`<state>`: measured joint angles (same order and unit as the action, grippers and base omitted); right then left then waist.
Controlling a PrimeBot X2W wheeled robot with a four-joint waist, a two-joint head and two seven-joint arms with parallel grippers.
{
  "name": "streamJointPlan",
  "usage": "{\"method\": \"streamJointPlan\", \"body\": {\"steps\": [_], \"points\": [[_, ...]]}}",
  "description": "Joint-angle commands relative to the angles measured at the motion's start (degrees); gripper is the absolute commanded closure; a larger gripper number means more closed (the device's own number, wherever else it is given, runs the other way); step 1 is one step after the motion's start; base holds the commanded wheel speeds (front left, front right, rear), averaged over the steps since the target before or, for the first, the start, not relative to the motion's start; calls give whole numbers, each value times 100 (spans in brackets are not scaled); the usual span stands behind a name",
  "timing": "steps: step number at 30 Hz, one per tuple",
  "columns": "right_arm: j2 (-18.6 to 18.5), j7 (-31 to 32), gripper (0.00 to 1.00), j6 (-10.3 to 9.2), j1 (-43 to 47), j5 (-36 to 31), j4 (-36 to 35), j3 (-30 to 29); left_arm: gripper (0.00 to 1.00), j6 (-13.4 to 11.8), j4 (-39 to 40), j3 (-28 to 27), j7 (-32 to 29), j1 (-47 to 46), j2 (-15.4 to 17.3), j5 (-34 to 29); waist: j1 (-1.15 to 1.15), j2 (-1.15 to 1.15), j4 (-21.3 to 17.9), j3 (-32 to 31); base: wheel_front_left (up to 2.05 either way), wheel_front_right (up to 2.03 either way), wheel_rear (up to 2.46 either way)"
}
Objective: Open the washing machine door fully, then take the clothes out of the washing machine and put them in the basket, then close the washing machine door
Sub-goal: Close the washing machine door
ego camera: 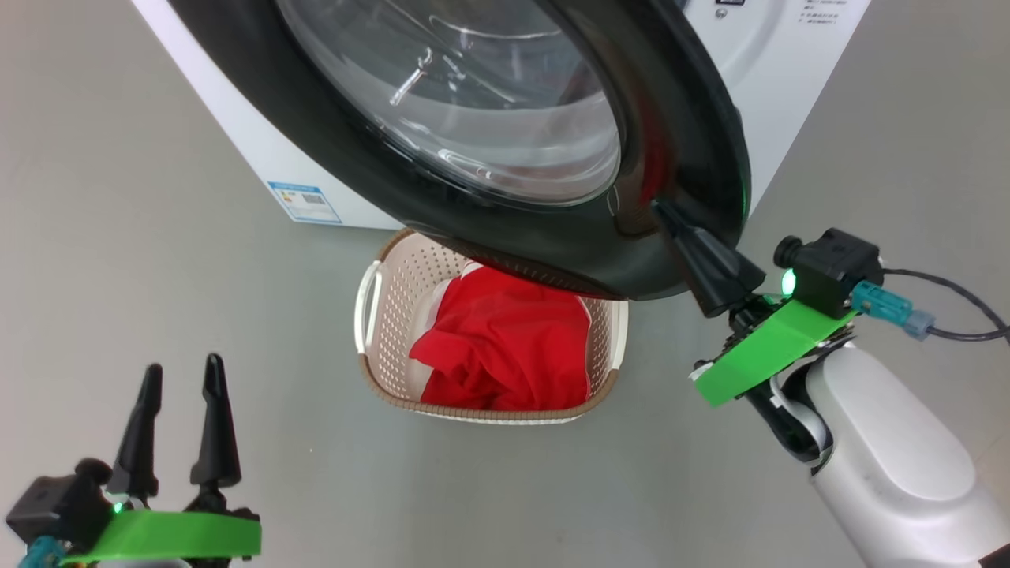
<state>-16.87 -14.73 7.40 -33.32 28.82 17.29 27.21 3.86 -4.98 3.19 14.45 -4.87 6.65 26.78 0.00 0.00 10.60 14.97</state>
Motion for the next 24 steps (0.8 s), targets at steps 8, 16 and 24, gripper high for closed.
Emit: {"method": "streamJointPlan", "body": {"steps": [8, 16, 24], "points": [[-122, -27, 100, 9, -291, -27, 64, -213, 0, 157, 55, -278, 54, -340, 23, -130, 0, 0, 130, 337, 0, 0, 0], [-309, -27, 100, 9, -718, -18, 241, -272, 0, 221, 70, -269, 54, -516, -24, -190, 0, 0, 210, 631, 0, 0, 0], [-594, -27, 100, 9, -1316, 51, 502, -423, 0, 287, 72, -228, 54, -698, -95, -237, 0, 0, 378, 944, 0, 0, 0]]}}
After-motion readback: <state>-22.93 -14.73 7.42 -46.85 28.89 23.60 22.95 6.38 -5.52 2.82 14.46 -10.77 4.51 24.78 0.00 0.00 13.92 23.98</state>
